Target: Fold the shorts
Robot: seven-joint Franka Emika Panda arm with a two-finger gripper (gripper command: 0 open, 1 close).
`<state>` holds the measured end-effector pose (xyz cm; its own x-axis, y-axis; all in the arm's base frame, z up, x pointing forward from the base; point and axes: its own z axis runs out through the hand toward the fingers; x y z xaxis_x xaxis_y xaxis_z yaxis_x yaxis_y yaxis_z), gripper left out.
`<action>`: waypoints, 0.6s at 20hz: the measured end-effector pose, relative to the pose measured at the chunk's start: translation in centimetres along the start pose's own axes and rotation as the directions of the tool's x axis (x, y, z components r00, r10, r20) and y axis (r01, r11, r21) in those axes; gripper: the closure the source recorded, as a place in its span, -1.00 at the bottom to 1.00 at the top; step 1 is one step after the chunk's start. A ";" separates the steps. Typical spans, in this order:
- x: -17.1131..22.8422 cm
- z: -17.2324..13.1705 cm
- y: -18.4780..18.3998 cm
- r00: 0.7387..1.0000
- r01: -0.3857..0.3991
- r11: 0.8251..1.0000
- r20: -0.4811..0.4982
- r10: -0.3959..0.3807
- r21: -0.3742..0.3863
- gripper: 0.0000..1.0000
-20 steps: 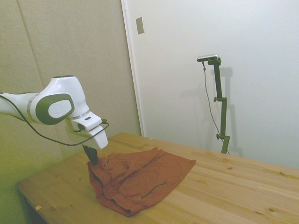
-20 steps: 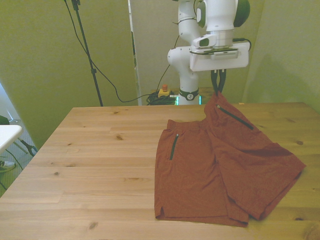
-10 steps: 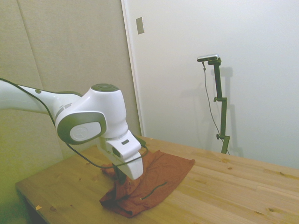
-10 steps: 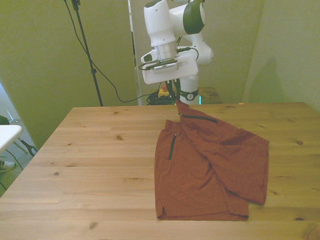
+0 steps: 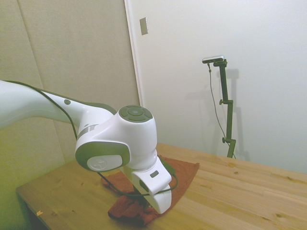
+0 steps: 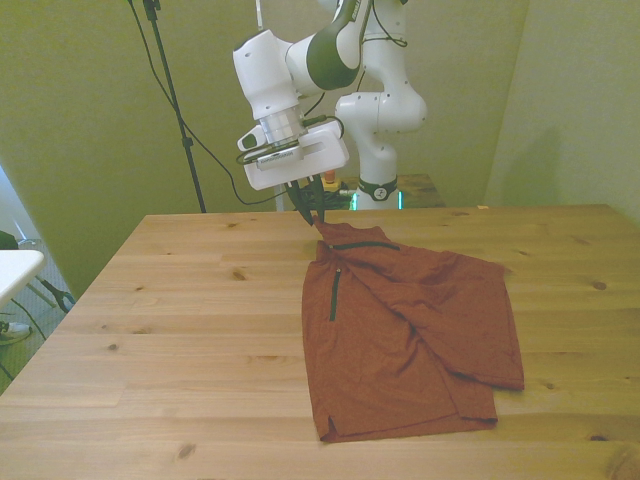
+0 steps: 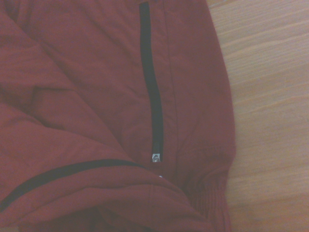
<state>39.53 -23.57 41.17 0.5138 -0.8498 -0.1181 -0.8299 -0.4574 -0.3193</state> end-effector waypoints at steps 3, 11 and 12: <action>0.3 0.1 0.0 1.000 -0.003 1.000 -0.005 0.003 -0.002 -1.00; -7.2 -1.7 -6.4 0.980 0.120 0.987 -0.146 -0.134 -0.102 -1.00; -9.9 -1.0 -8.0 0.970 0.136 0.981 -0.181 -0.160 -0.139 -1.00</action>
<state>40.87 -11.72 45.88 0.5919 -0.7988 0.1072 -0.7745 -0.6006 -0.1988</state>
